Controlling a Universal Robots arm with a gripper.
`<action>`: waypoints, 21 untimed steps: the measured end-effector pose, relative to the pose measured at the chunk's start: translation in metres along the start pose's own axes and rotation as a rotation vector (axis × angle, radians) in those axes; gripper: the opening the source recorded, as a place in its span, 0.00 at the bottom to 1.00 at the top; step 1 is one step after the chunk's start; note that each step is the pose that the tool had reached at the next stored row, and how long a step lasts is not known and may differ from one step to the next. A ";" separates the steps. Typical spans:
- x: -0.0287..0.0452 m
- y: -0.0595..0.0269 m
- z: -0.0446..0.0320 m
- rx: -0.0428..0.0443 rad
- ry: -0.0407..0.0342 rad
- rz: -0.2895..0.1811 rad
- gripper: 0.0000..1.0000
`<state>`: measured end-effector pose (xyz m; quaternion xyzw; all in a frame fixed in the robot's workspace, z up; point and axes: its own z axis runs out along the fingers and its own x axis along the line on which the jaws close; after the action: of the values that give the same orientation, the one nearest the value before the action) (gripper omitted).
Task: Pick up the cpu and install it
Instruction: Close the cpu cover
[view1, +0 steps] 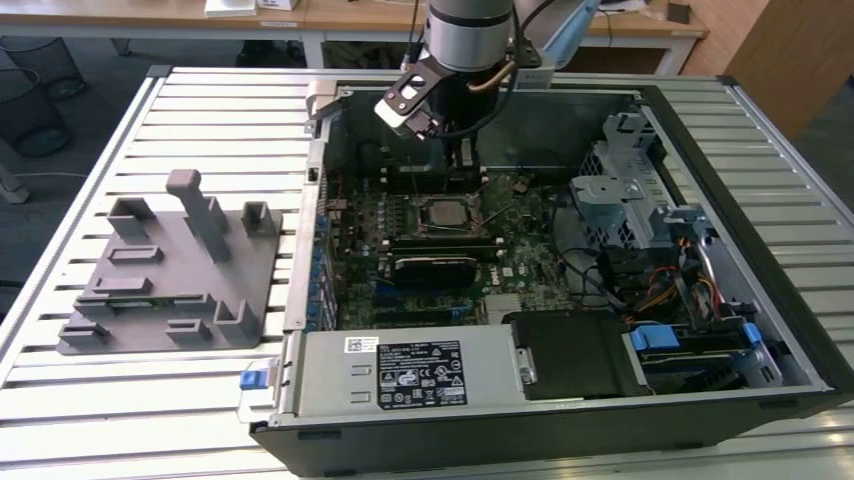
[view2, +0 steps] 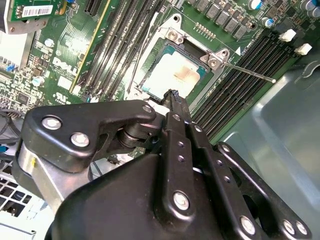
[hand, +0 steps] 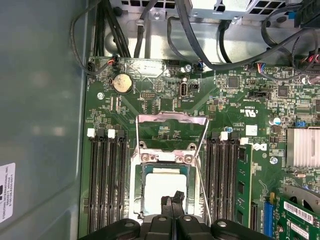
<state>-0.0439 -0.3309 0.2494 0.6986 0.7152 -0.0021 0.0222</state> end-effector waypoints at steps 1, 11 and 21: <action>0.0001 0.0000 -0.0004 0.0000 -0.0011 0.000 0.11; 0.0018 0.0002 -0.0045 0.0004 -0.0156 0.000 0.11; 0.0034 0.0004 -0.0087 0.0006 -0.0310 -0.001 0.11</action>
<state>-0.0438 -0.3272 0.2579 0.6981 0.7151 -0.0131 0.0331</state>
